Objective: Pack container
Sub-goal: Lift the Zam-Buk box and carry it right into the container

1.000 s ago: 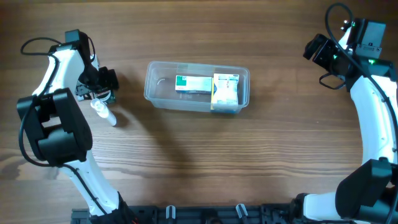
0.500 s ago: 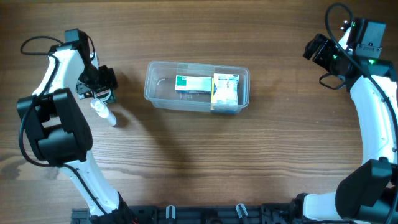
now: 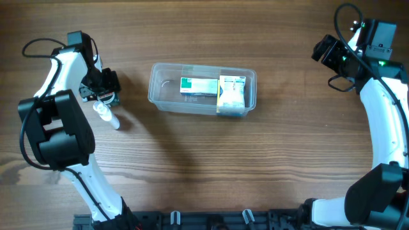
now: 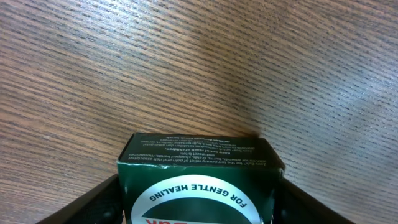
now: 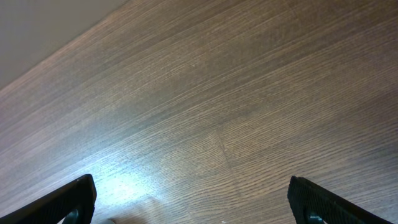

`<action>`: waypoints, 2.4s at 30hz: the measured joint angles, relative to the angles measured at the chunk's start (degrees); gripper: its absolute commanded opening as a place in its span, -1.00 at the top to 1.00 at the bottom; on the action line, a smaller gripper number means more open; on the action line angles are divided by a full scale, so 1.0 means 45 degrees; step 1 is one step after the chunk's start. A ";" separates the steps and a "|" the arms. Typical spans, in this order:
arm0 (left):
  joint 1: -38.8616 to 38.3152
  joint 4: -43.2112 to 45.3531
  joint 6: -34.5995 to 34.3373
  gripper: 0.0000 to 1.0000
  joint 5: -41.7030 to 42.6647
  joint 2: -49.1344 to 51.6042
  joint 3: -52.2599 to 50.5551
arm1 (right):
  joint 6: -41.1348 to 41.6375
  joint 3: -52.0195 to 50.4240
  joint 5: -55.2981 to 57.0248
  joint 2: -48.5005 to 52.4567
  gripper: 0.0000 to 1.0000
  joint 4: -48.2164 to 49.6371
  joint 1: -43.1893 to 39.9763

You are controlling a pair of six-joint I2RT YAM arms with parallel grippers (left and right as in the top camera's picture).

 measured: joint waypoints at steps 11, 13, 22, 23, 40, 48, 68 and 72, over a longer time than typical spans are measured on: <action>0.0000 0.0593 -0.0039 -0.23 0.0117 0.0000 -0.0549 | 0.0000 0.0000 0.0000 0.0000 -0.99 0.0000 0.0000; 0.0000 0.0622 -0.0155 0.02 0.0126 0.0000 -0.0554 | 0.0000 0.0000 0.0000 0.0000 -0.99 0.0000 0.0000; 0.0005 0.0680 -0.0549 0.10 0.0131 -0.0005 -0.0549 | 0.0000 0.0000 0.0000 0.0000 -0.99 0.0000 0.0000; 0.0005 0.0675 -0.0554 0.11 0.0131 -0.0005 -0.0549 | 0.0000 0.0000 0.0000 0.0000 -1.00 0.0000 0.0000; 0.0005 -0.1205 -0.0597 0.14 0.0180 -0.0539 0.0860 | 0.0000 0.0000 0.0000 0.0000 -1.00 0.0000 0.0000; 0.0005 -0.1243 -0.0593 0.15 0.0515 -0.2268 0.1268 | 0.0000 0.0000 0.0000 0.0000 -0.99 0.0000 0.0000; -0.4464 -0.1205 -0.0641 0.14 0.1953 -0.4765 0.1418 | 0.0000 0.0000 0.0000 0.0000 -1.00 0.0000 0.0000; -0.5950 -0.0850 -0.0685 0.15 0.1991 -0.4765 0.1418 | 0.0000 0.0000 0.0000 0.0000 -1.00 0.0000 0.0000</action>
